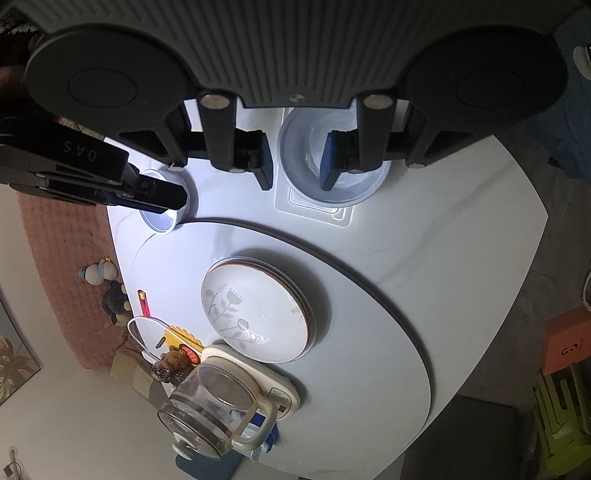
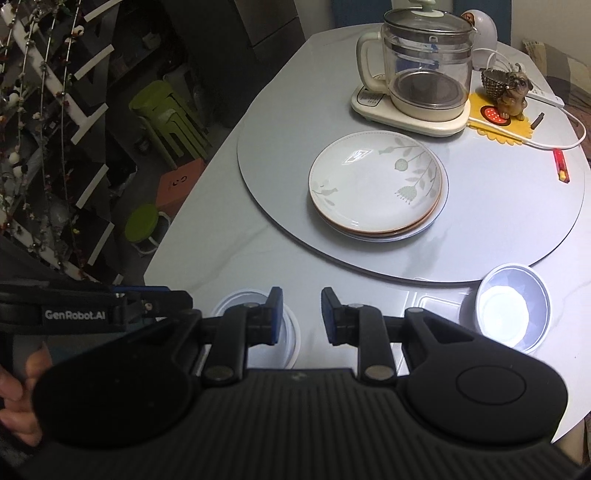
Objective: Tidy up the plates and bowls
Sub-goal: 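Open both grippers and pull them back from the bowl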
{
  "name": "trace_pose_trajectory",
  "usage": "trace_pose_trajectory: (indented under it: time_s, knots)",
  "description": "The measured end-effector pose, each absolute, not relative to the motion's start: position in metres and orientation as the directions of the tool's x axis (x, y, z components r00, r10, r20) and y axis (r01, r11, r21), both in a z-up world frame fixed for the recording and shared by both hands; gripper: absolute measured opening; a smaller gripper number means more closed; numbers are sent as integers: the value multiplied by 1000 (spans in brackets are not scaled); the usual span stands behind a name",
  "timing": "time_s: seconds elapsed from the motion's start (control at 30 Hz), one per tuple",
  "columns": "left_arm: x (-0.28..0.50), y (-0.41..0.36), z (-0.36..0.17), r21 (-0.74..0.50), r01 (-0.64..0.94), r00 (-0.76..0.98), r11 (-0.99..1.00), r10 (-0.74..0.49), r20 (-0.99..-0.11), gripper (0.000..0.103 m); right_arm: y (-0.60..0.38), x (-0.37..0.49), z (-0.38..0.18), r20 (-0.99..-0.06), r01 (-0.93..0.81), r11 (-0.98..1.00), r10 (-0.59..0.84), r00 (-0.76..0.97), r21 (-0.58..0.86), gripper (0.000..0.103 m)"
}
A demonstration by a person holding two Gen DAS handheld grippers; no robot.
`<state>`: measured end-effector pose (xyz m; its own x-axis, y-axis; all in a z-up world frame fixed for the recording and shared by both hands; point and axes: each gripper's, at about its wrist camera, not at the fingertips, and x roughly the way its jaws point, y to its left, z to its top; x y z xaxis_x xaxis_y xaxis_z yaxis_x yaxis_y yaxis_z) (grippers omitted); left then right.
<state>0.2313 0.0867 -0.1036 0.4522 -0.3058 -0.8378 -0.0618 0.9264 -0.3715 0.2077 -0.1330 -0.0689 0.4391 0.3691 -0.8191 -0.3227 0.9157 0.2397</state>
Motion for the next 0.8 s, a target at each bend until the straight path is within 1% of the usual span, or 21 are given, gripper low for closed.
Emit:
trace_pose_trajectory:
  time_s: [0.07, 0.13, 0.17, 0.2, 0.23, 0.27, 0.3, 0.33, 0.43, 0.5, 0.63, 0.8]
  knots:
    - [232, 81, -102, -375, -58, 456, 925, -310, -834, 31, -139, 207, -67, -814, -321, 918, 365, 452, 233, 35]
    - [233, 74, -100, -369, -49, 463, 928, -306, -832, 31, -144, 205, -66, -809, -318, 920, 361, 464, 228, 35]
    - [234, 71, -99, -364, -46, 466, 930, -303, -831, 31, -147, 205, -66, -807, -316, 921, 360, 469, 227, 38]
    - [234, 69, -98, -360, -42, 470, 932, -300, -830, 31, -149, 205, -66, -805, -315, 922, 360, 472, 227, 48]
    - [234, 66, -97, -356, -35, 473, 934, -298, -829, 32, -152, 205, -65, -802, -312, 923, 359, 477, 227, 55]
    - [236, 62, -97, -349, -23, 471, 937, -298, -830, 34, -155, 205, -65, -799, -307, 924, 357, 484, 227, 74]
    - [237, 59, -97, -341, -20, 471, 940, -292, -833, 45, -158, 205, -65, -795, -299, 927, 352, 493, 225, 84]
    - [238, 56, -96, -325, -25, 474, 946, -274, -837, 56, -161, 205, -65, -792, -291, 931, 345, 504, 221, 84]
    - [239, 44, -90, -280, -11, 495, 960, -238, -835, 70, -173, 205, -64, -784, -249, 944, 321, 531, 218, 84]
    - [240, 38, -89, -280, -9, 501, 960, -238, -832, 74, -182, 205, -65, -782, -239, 945, 319, 535, 222, 84]
    - [243, 20, -86, -260, 6, 513, 966, -226, -828, 78, -198, 205, -67, -785, -221, 949, 312, 536, 226, 84]
    - [249, -6, -83, -256, 29, 523, 966, -233, -820, 78, -220, 208, -69, -791, -197, 955, 294, 536, 221, 84]
